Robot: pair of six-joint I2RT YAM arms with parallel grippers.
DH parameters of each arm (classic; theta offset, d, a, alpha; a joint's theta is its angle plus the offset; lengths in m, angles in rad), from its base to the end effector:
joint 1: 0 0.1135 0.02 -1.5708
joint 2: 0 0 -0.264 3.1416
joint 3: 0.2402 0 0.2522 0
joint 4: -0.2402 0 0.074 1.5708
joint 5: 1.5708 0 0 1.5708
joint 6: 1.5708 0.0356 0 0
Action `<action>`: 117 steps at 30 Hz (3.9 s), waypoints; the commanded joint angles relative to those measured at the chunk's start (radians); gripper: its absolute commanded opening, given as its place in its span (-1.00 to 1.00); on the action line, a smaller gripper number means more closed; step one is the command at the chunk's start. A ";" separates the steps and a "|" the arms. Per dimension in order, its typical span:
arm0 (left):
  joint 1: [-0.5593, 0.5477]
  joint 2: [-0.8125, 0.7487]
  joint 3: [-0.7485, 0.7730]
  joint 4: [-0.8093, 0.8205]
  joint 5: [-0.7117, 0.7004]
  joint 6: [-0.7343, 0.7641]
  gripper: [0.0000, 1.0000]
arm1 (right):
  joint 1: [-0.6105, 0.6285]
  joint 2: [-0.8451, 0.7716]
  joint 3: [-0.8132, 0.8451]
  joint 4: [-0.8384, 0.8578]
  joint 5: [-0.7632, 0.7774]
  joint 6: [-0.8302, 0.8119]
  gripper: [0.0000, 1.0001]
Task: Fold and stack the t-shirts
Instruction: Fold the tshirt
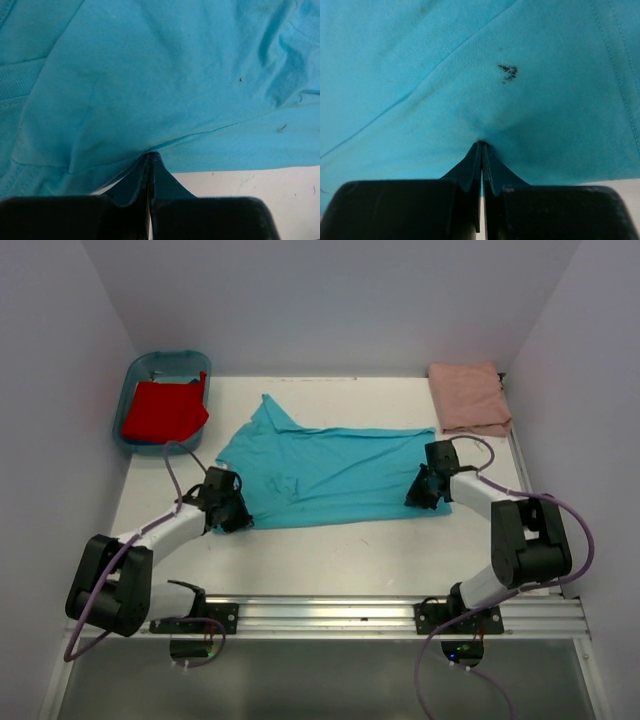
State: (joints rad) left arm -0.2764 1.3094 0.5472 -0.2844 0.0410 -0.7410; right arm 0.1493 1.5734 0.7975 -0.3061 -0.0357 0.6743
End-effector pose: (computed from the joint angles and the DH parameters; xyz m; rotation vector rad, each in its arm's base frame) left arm 0.2163 -0.0629 0.1479 -0.6016 2.6070 -0.3975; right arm 0.2856 0.0442 0.1520 0.6866 2.6015 0.3126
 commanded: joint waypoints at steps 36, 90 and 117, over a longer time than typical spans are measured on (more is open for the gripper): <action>-0.083 0.086 0.466 0.122 -0.270 0.132 0.47 | 0.033 -0.311 0.207 -0.327 0.066 -0.153 0.30; 0.114 1.084 1.307 0.116 0.079 0.285 -0.09 | 0.032 -0.469 0.167 -0.303 0.033 -0.154 0.42; 0.138 0.829 1.199 0.133 0.106 0.255 -1.00 | -0.083 -0.167 0.227 -0.208 0.496 0.053 0.03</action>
State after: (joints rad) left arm -0.1486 2.2768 1.7557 -0.1886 0.1276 -0.4648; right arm 0.1047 1.3224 0.9642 -0.5549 0.3897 0.6876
